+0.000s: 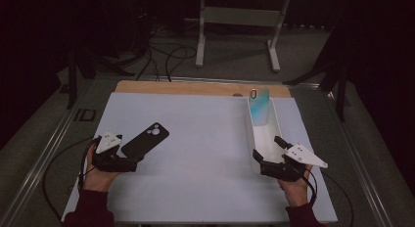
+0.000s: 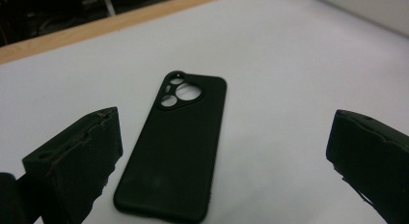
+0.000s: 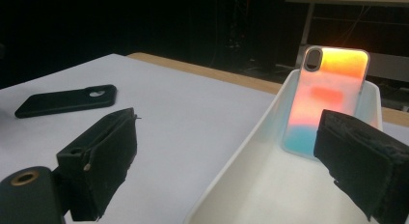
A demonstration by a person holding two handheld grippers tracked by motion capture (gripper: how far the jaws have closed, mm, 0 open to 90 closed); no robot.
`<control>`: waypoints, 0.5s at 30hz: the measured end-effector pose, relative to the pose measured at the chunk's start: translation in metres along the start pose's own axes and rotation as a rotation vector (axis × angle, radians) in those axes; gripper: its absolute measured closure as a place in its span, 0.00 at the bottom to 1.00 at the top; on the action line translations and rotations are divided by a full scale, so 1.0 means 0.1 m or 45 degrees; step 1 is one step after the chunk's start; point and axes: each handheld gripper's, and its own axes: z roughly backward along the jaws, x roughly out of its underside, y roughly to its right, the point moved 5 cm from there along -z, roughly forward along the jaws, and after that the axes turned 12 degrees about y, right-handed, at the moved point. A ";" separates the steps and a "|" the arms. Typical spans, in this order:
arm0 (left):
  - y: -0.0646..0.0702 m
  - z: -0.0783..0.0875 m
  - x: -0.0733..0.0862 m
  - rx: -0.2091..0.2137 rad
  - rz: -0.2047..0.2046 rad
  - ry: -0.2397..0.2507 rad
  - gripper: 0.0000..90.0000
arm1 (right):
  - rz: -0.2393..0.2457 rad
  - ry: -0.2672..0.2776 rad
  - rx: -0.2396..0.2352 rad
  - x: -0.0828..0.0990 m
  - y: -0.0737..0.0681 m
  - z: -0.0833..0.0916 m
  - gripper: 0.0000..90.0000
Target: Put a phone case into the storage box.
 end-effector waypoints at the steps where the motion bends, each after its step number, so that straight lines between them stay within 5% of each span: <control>1: -0.02 -0.03 0.00 0.004 0.000 -0.014 0.00 | -0.001 -0.001 0.000 0.00 0.00 0.00 0.09; 15: -0.25 -0.41 0.10 0.026 -0.023 -0.147 0.00 | -0.005 -0.009 0.006 0.00 0.02 0.00 0.09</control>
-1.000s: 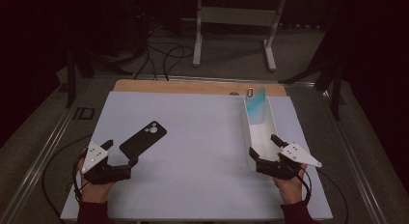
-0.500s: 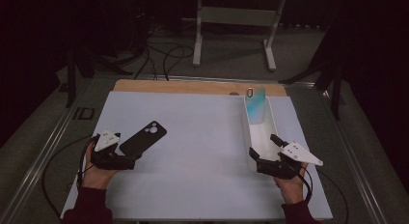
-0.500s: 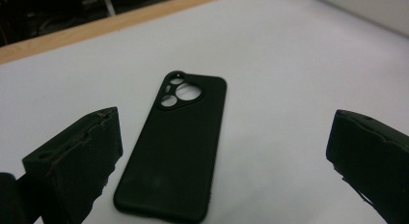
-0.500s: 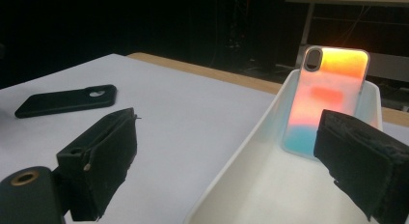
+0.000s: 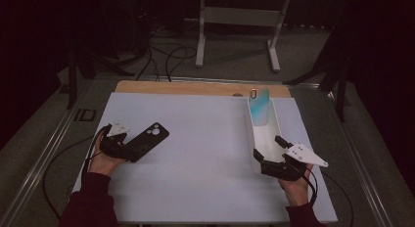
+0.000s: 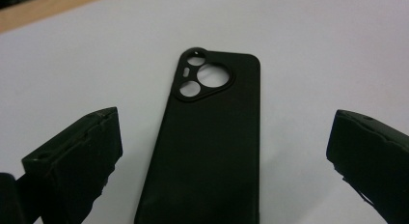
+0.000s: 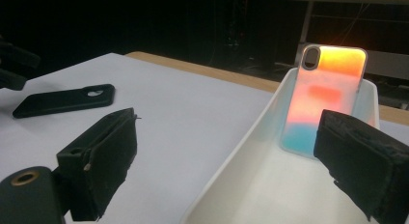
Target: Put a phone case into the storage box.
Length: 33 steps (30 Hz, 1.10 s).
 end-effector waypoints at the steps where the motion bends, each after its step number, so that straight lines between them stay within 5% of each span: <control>1: -0.01 -0.02 0.00 -0.017 -0.008 0.007 0.00 | 0.000 0.000 0.000 0.00 0.00 0.00 0.09; 5: -0.02 -0.17 0.08 0.030 0.008 -0.067 0.00 | -0.003 0.002 0.004 -0.01 0.01 0.01 0.09; 21: -0.10 -0.40 0.31 0.055 0.048 -0.300 0.00 | -0.008 0.002 0.006 -0.01 0.01 0.01 0.09; 33: -0.07 -0.40 0.30 0.021 0.034 -0.360 0.12 | -0.010 0.004 0.000 -0.02 0.00 0.00 0.09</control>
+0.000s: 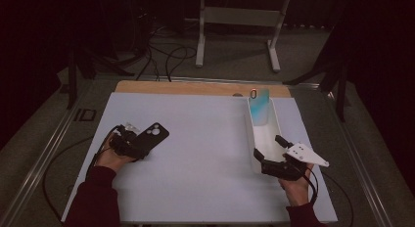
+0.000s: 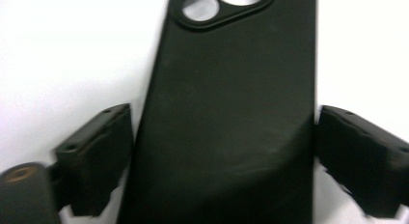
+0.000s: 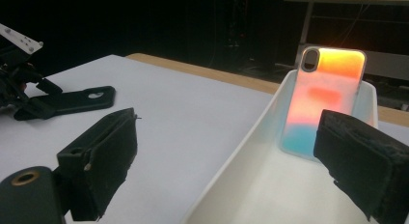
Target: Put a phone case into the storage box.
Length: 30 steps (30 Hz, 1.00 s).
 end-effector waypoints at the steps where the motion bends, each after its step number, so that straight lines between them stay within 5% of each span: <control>1: 0.00 0.00 0.00 -0.002 0.005 -0.002 0.12 | 0.000 -0.001 0.001 0.00 0.00 0.00 0.09; 12: 0.03 0.01 -0.03 -0.019 -0.024 -0.054 0.17 | -0.002 -0.002 -0.007 0.00 -0.02 -0.01 0.09; 30: 0.13 0.10 -0.15 -0.045 -0.008 0.076 0.18 | -0.004 -0.010 -0.009 -0.01 -0.01 -0.02 0.09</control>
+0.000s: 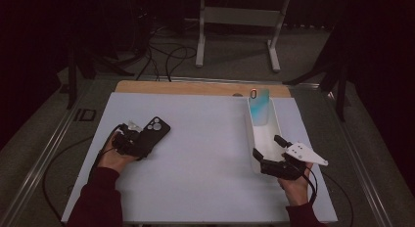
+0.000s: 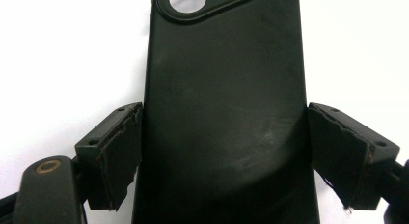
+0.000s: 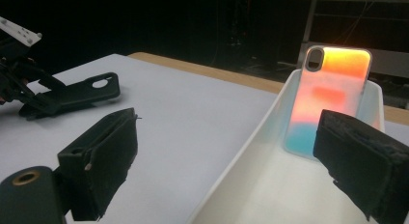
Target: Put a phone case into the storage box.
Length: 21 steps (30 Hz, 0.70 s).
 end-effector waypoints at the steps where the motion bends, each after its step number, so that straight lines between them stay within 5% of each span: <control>1: 0.00 0.02 -0.01 0.005 0.000 0.007 0.18 | 0.000 -0.002 0.001 0.00 0.00 0.00 0.09; 11: 0.09 0.15 -0.14 0.018 0.013 0.119 0.18 | -0.005 -0.017 -0.001 -0.01 0.00 -0.03 0.09; 21: 0.33 0.29 -0.40 0.055 -0.015 0.259 0.18 | -0.021 -0.049 -0.022 -0.06 0.01 -0.05 0.09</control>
